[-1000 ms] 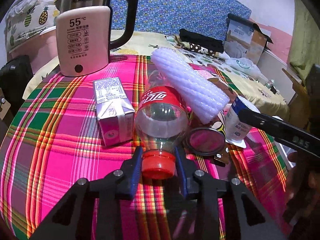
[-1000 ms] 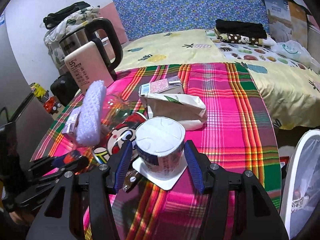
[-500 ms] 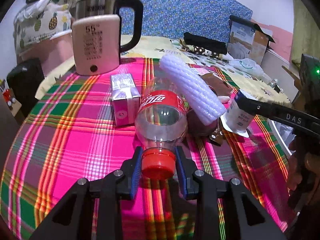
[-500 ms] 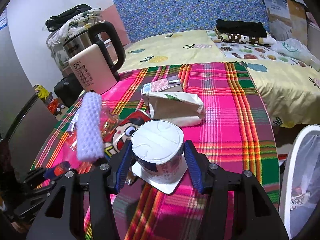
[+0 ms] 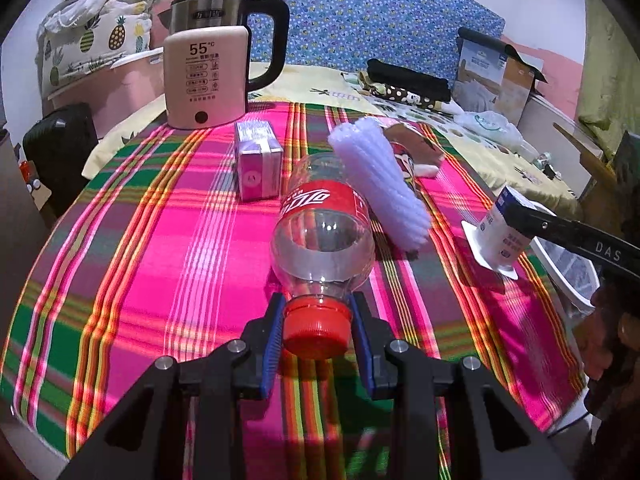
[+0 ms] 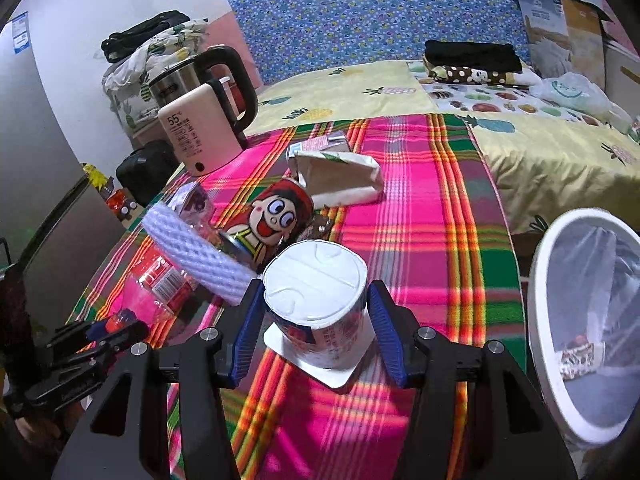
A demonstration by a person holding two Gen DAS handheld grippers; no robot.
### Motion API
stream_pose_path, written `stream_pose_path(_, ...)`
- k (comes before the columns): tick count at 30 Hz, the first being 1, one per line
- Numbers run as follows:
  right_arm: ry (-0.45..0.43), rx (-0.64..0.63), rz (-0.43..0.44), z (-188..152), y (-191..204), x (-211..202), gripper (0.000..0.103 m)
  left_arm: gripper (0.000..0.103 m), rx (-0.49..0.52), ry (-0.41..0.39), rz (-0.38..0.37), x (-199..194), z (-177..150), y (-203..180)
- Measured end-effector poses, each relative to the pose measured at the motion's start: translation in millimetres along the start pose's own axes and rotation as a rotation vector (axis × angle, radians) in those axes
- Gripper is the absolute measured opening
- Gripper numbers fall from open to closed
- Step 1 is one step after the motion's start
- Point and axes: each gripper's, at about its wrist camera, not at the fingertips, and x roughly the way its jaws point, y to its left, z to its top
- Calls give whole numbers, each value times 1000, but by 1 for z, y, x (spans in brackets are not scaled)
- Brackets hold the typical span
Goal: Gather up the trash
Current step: 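Grasp the red-capped bottle with left tool while right tool grasps the white cup, then lift the bottle with left tool while right tool lifts the white cup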
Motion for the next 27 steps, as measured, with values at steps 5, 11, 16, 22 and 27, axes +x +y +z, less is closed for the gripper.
stream_pose_path(5,-2,7,4,-8,-2,-8,54,54,-4,8,-20,-7,-6,-1)
stream_pose_path(11,-8,18,4,-14,-5,-14,54,71,15,-9,-29,-8,-1,-7)
stream_pose_path(16,-12,27,3,-18,-8,-16,54,71,28,-13,-27,2,12,-8)
stream_pose_path(22,-10,45,-3,-20,-16,-14,54,71,35,7,2,23,26,-8)
stream_pose_path(27,-3,47,-2,-23,-18,-13,54,71,7,-7,23,26,32,-5)
